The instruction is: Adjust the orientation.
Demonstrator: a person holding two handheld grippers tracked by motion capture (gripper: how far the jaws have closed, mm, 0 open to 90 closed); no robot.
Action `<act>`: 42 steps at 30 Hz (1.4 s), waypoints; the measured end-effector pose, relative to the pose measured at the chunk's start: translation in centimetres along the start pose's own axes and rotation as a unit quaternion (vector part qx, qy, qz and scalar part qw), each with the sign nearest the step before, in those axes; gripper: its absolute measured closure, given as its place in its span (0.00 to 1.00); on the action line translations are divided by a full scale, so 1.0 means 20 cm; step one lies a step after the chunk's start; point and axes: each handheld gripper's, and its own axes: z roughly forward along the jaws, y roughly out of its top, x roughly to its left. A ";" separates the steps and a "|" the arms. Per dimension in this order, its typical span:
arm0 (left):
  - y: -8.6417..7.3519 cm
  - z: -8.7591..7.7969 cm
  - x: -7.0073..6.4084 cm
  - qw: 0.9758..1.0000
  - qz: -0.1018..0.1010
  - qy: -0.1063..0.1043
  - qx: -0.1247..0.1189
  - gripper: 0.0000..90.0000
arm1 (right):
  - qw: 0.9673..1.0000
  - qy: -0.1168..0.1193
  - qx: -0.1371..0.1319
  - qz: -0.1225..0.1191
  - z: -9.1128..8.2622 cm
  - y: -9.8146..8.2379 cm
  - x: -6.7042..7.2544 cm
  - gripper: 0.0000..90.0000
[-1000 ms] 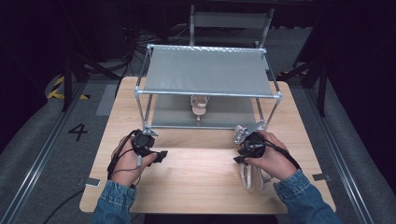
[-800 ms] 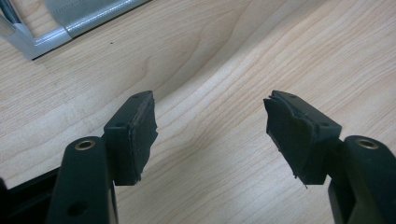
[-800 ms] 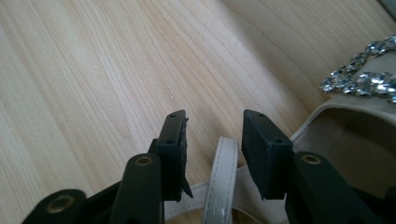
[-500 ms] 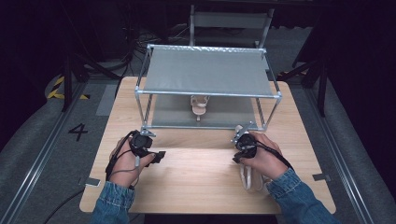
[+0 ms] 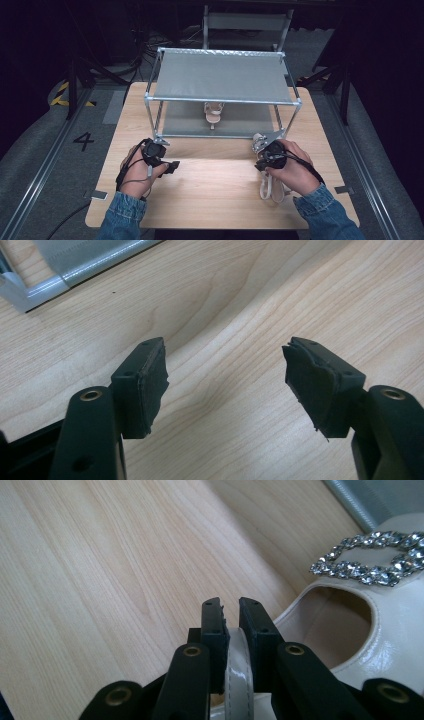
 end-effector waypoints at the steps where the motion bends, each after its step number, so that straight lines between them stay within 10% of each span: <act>1: 0.01 0.00 0.00 1.000 0.003 0.001 0.000 0.38 | 1.000 -0.005 -0.004 0.000 -0.02 0.00 0.00 0.91; 16: 0.07 0.06 -0.02 1.000 0.015 -0.013 0.004 0.37 | 0.997 -0.040 -0.047 0.044 -0.22 -0.15 -0.09 0.91; 32: 0.10 0.07 -0.02 1.000 0.020 -0.017 0.004 0.37 | 0.994 -0.031 -0.052 0.096 -0.22 -0.27 -0.22 0.90; 42: 0.09 0.07 -0.01 1.000 0.018 -0.015 0.002 0.37 | 0.986 -0.055 -0.111 0.114 -0.32 -0.27 -0.17 0.65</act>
